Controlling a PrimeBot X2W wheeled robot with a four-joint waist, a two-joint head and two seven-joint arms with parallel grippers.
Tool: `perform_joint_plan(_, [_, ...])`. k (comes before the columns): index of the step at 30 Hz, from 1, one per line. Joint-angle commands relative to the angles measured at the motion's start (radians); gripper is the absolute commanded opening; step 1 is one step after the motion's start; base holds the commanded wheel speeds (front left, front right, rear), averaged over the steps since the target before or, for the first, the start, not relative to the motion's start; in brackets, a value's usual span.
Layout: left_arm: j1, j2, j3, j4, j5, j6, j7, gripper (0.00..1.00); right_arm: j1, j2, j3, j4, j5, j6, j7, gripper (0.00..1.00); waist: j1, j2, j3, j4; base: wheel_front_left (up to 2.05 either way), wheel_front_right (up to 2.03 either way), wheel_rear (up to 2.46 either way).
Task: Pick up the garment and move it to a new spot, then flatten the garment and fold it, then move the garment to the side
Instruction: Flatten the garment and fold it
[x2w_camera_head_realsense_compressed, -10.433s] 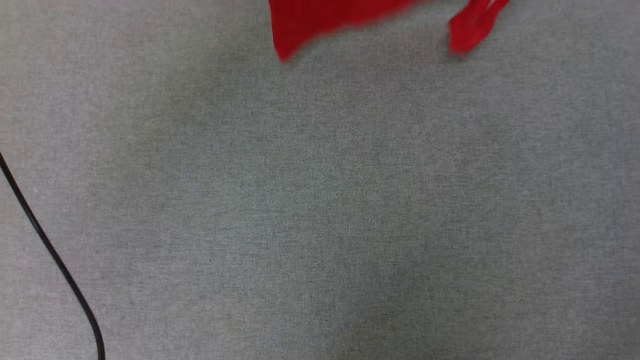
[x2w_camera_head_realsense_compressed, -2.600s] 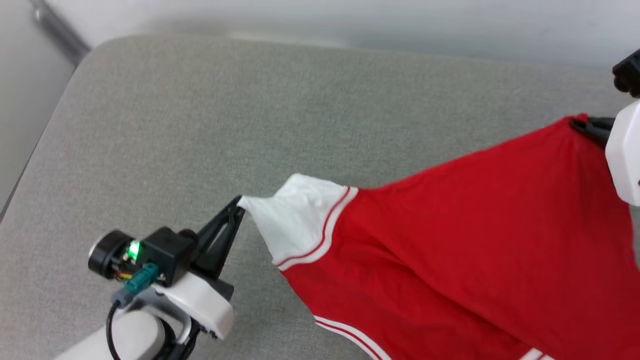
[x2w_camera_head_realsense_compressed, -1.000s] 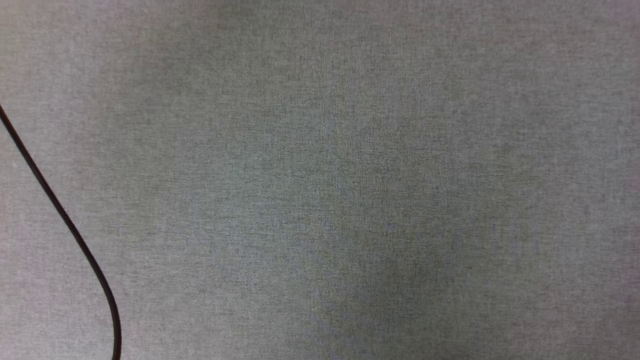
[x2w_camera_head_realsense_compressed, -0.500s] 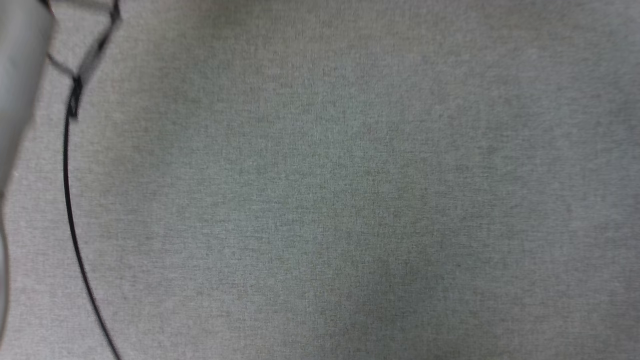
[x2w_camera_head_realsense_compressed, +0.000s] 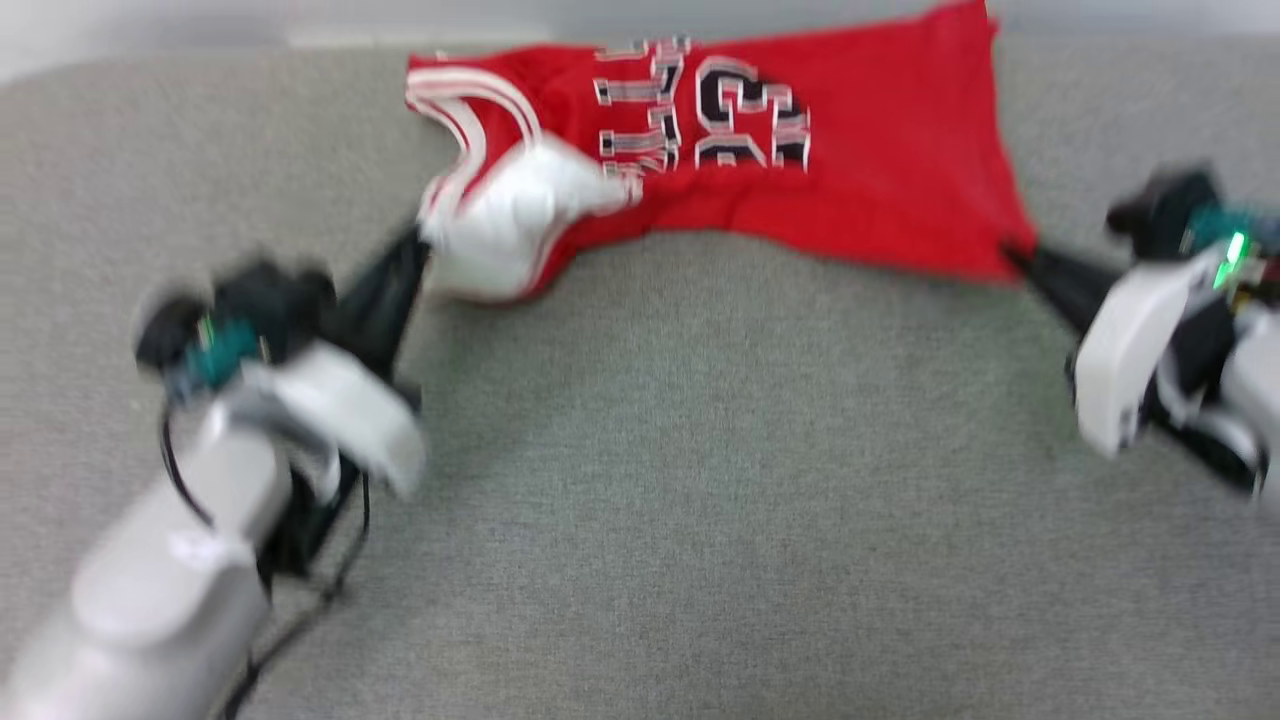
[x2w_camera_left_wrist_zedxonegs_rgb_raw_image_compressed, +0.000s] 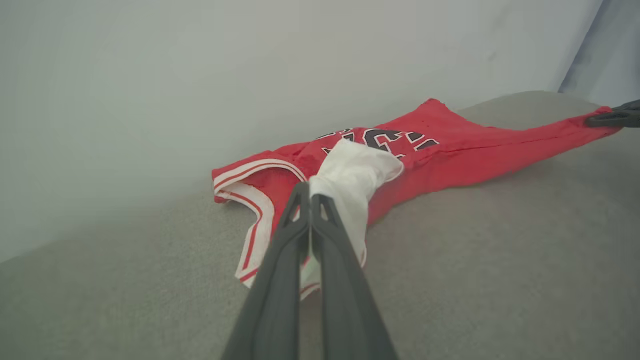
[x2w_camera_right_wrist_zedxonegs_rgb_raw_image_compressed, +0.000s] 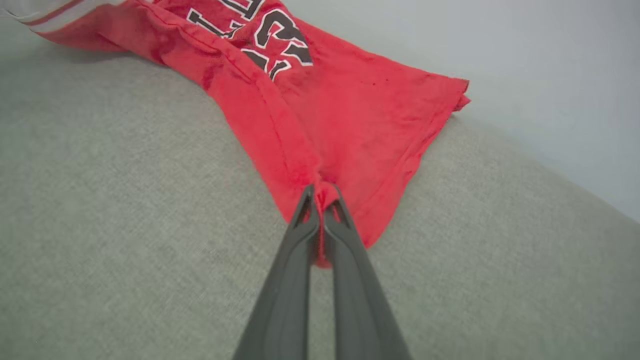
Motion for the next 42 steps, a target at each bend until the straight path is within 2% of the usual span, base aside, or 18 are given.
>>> perform_joint_plan(1, [0.047, 0.007, -0.006, -0.021, -0.007, 0.014, -0.005, 0.00, 0.037, -0.008, 0.008, -0.013, 0.002, -0.001, -0.007, 0.00, 0.0002, 0.0000, -0.058, -0.001, 0.00, 0.00, 0.00])
perform_joint_plan(9, [0.381, 0.090, -0.025, -0.161, -0.084, 0.110, 0.007, 0.00, 0.281, -0.081, 0.010, -0.093, 0.034, -0.001, -0.035, 0.00, 0.0002, 0.0000, -0.184, 0.017, 0.00, 0.00, 0.00])
perform_joint_plan(15, [0.563, 0.126, -0.052, -0.236, -0.148, 0.151, 0.033, 0.00, 0.458, -0.116, -0.018, -0.145, 0.035, -0.001, -0.050, 0.00, 0.0002, 0.0000, -0.262, 0.023, 0.00, 0.00, 0.00])
perform_joint_plan(21, [0.712, 0.135, -0.074, -0.279, -0.208, 0.178, 0.038, 0.00, 0.637, -0.134, -0.079, -0.193, 0.027, -0.001, -0.055, 0.00, 0.0002, 0.0000, -0.313, 0.029, 0.00, 0.00, 0.00])
perform_joint_plan(29, [0.878, 0.182, -0.045, -0.345, -0.302, 0.220, 0.028, 0.00, 0.854, -0.151, -0.210, -0.253, -0.009, -0.001, -0.043, 0.00, 0.0002, 0.0000, -0.346, 0.026, 0.00, 0.00, 0.00])
perform_joint_plan(35, [0.934, 0.212, -0.036, -0.377, -0.317, 0.231, 0.022, 0.00, 0.958, -0.144, -0.307, -0.309, -0.047, -0.001, 0.002, 0.00, 0.0002, 0.0000, -0.350, 0.025, 0.00, 0.00, 0.00])
perform_joint_plan(42, [0.812, 0.186, -0.026, -0.356, -0.258, 0.204, 0.019, 0.00, 0.979, -0.114, -0.456, -0.358, -0.089, -0.001, 0.050, 0.00, 0.0002, 0.0000, -0.344, 0.033, 0.00, 0.00, 0.00])
